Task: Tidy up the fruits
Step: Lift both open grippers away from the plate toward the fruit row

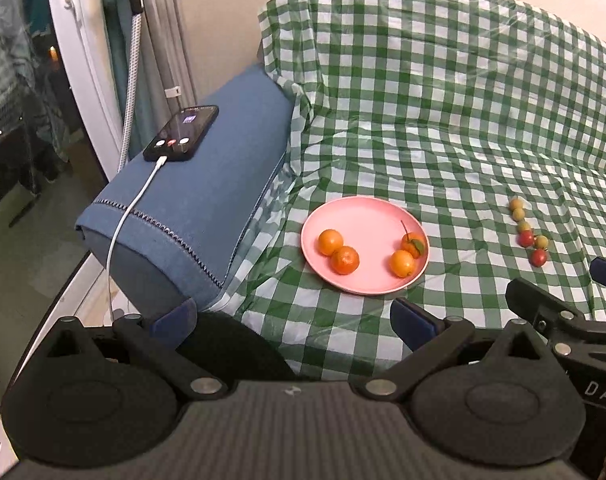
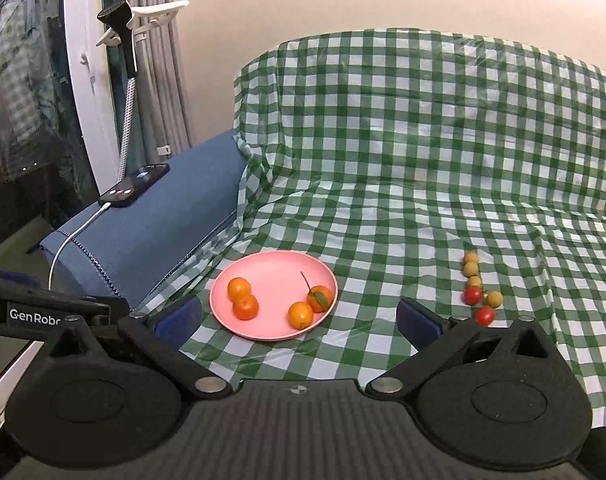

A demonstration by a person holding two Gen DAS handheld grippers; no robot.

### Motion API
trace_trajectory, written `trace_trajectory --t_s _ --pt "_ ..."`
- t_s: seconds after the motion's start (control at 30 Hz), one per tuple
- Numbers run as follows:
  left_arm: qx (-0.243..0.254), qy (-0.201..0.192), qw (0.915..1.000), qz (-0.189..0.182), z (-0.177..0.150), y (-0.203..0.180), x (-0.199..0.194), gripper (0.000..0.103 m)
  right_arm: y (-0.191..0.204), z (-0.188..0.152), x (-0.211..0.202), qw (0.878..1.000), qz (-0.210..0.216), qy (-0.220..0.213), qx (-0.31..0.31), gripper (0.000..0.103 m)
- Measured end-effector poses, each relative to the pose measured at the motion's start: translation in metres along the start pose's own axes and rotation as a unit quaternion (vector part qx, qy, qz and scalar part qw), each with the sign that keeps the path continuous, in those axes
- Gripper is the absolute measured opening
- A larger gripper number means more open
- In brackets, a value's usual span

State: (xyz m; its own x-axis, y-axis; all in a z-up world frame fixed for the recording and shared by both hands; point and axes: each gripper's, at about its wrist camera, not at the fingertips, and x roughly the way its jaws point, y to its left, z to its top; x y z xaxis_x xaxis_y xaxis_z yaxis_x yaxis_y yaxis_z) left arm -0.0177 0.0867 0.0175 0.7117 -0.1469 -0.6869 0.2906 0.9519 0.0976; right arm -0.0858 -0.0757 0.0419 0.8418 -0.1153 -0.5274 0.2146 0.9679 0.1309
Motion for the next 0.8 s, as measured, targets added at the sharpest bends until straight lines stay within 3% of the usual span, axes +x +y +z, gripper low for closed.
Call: trace_trajectory --t_s 0.23,0.53,0.8 --pt "0.009 0.009 0.9999 0.005 -0.001 0.000 0.007 0.103 -0.003 -0.003 0.004 1.000 0.008 0.006 0.011 0.102" --pt "0.013 0.057 0.9982 0.009 0.000 0.000 0.039 0.103 -0.015 -0.007 0.025 0.999 0.016 0.030 0.037 0.102" --pt "0.056 0.090 0.9943 0.005 0.019 -0.031 0.073 0.103 -0.070 -0.014 0.051 0.993 -0.036 0.042 0.107 0.102"
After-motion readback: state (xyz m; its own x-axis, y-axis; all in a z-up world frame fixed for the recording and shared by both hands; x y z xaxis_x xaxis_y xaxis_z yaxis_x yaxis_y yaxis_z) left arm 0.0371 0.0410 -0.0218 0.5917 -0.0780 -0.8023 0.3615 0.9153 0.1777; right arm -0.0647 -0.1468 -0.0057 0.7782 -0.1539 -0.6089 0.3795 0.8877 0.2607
